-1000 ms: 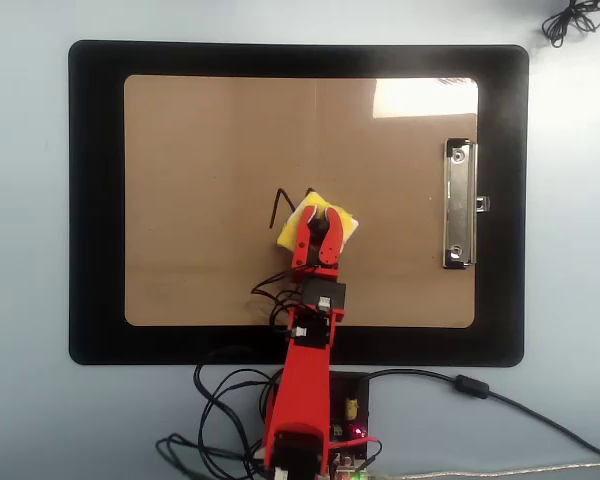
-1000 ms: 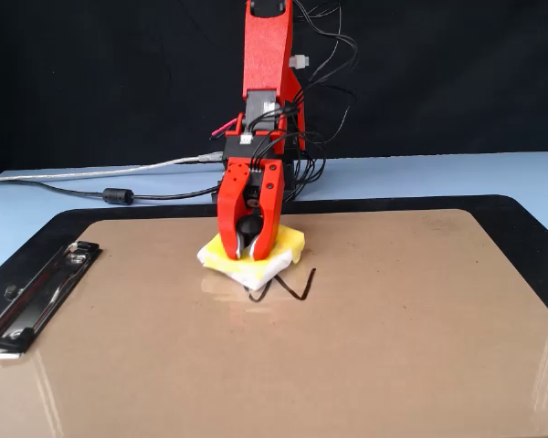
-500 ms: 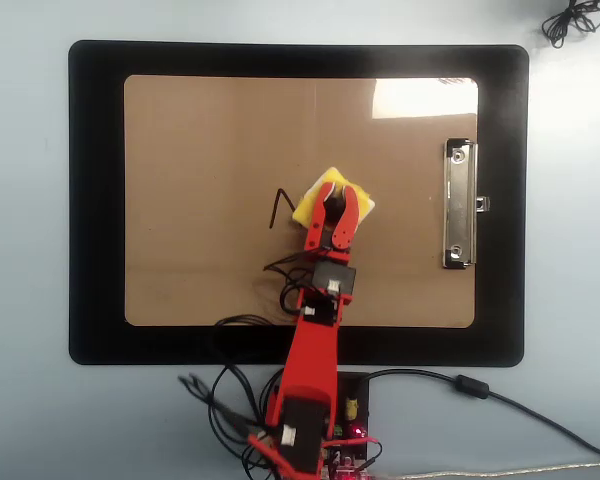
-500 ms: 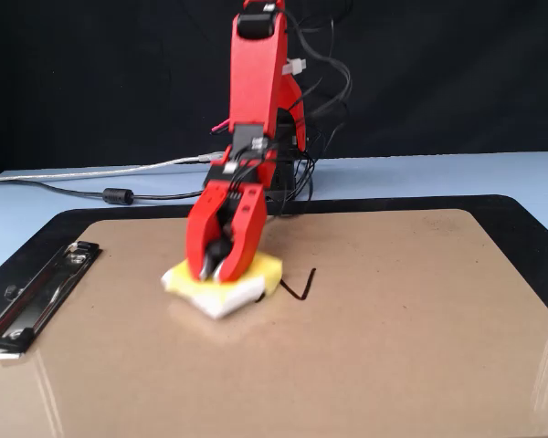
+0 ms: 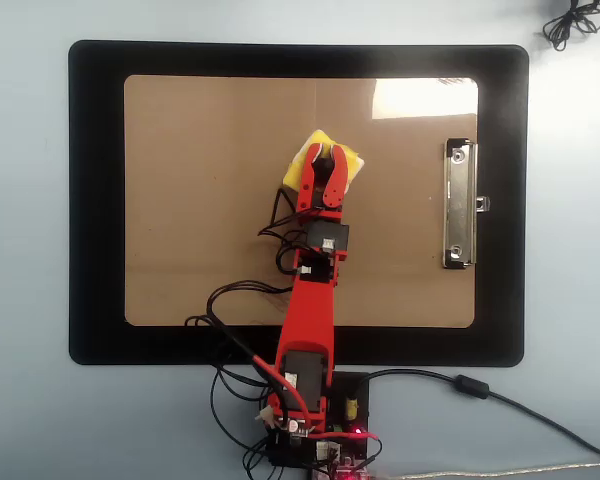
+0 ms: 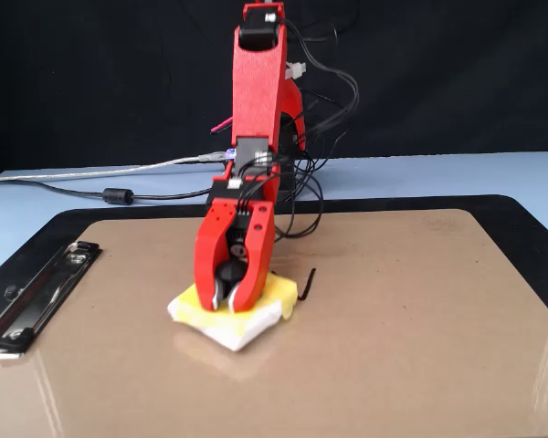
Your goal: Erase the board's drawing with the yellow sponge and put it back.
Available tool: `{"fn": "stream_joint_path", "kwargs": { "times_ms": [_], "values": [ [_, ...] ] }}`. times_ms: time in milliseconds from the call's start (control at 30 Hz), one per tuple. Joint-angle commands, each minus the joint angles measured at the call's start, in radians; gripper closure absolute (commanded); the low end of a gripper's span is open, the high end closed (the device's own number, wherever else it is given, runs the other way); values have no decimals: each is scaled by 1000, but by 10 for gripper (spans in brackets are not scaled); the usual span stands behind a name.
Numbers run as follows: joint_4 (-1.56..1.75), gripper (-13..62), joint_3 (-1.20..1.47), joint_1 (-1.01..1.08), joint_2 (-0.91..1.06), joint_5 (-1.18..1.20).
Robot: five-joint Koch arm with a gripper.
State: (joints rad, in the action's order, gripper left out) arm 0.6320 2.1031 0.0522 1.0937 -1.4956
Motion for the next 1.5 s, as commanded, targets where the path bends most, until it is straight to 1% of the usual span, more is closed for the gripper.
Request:
{"fn": "stream_joint_path", "kwargs": {
  "times_ms": [0,133,200,267,300,367,467,500,567,633,700,733,833,867,933,1000,1033,1100,1267,1333,1400,1467],
  "values": [
    [8,575,91,11,64,-11],
    [3,575,453,-29,410,-9],
    [-2,575,571,-69,541,-9],
    [-3,575,614,-83,624,-12],
    [-3,575,614,-83,612,-12],
    [2,575,541,-83,514,-14],
    [6,576,265,-83,244,-14],
    [5,575,135,-86,129,-14],
    [5,575,-18,-89,-2,-15],
    [5,575,-83,-97,-66,-15],
    [3,575,-38,-114,-23,-17],
    [5,575,29,-120,26,-18],
    [5,575,296,-164,255,-25],
    [5,575,413,-179,360,-29],
    [2,575,541,-199,494,-38],
    [0,575,612,-227,586,-52],
    [0,575,612,-233,594,-58],
    [2,576,574,-242,535,-60],
    [2,575,107,-235,109,-60],
    [2,575,-31,-233,-17,-60],
    [3,575,-67,-235,-52,-60],
    [3,575,17,-235,8,-60]
  ]
}}
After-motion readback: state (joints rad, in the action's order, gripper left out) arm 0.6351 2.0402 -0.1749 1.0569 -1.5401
